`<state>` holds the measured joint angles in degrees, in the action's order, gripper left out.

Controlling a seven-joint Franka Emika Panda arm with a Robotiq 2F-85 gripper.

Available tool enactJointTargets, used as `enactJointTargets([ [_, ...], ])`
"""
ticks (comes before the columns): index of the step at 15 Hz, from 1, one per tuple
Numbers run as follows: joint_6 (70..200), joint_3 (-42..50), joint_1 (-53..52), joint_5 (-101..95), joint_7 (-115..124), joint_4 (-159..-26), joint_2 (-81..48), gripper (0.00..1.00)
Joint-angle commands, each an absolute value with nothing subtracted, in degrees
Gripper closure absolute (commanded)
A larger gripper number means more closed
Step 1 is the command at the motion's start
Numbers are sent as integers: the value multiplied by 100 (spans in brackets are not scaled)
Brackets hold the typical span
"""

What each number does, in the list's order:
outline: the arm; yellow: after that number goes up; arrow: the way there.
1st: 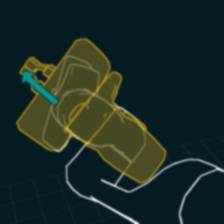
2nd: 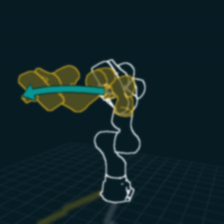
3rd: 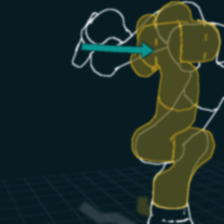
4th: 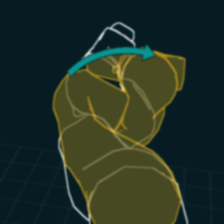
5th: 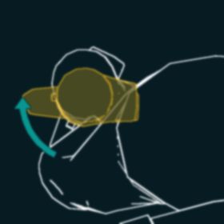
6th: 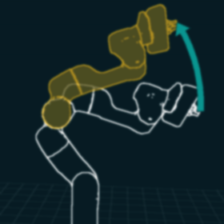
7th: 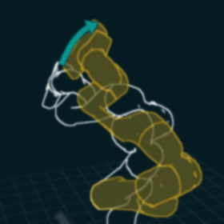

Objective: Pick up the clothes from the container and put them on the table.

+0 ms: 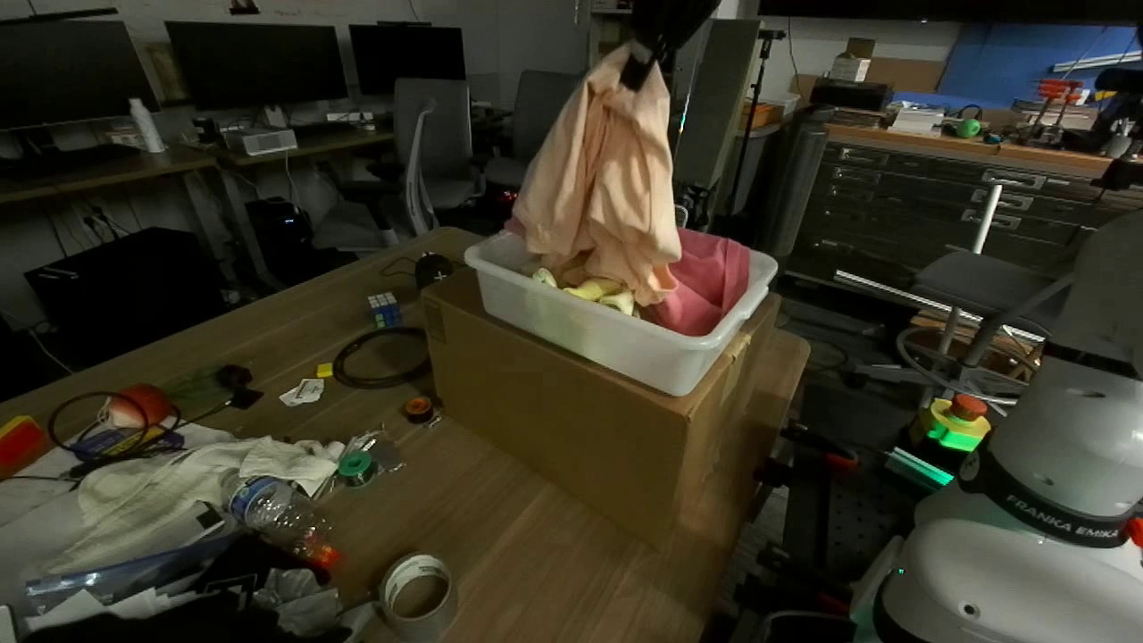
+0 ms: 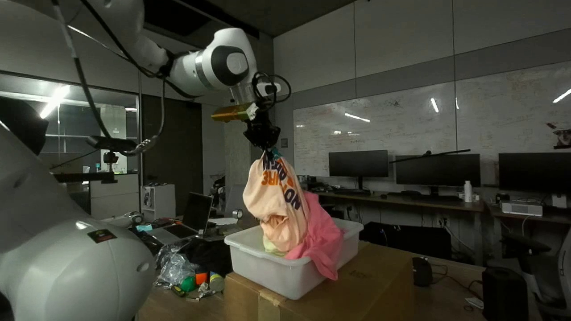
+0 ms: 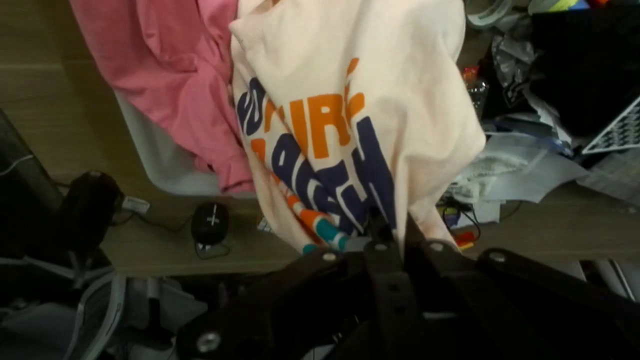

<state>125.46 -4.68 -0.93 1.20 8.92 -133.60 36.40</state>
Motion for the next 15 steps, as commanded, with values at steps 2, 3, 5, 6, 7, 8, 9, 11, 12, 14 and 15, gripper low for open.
enactJointTargets([
  [2,12778,-693,-5,-3,1147,-13060,4145,93],
  [3,12829,-750,12,-27,1182,-12998,4190,93],
  [5,12870,-890,38,-83,1261,-12826,4201,93],
  [6,12877,-960,47,-129,1281,-12743,4175,93],
  [7,12838,-1043,18,-168,1267,-12638,4106,93],
  [8,12720,-1105,-119,-170,1092,-12526,3992,93],
  [9,12605,-1174,-238,-166,971,-12422,3895,93],
  [11,12371,-1418,-518,-128,743,-12202,3613,93],
  [12,12271,-1519,-649,-95,666,-12086,3463,94],
  [14,12135,-1704,-960,-17,529,-11836,3124,94],
  [15,12145,-1741,-1130,51,428,-11729,2940,94],
])
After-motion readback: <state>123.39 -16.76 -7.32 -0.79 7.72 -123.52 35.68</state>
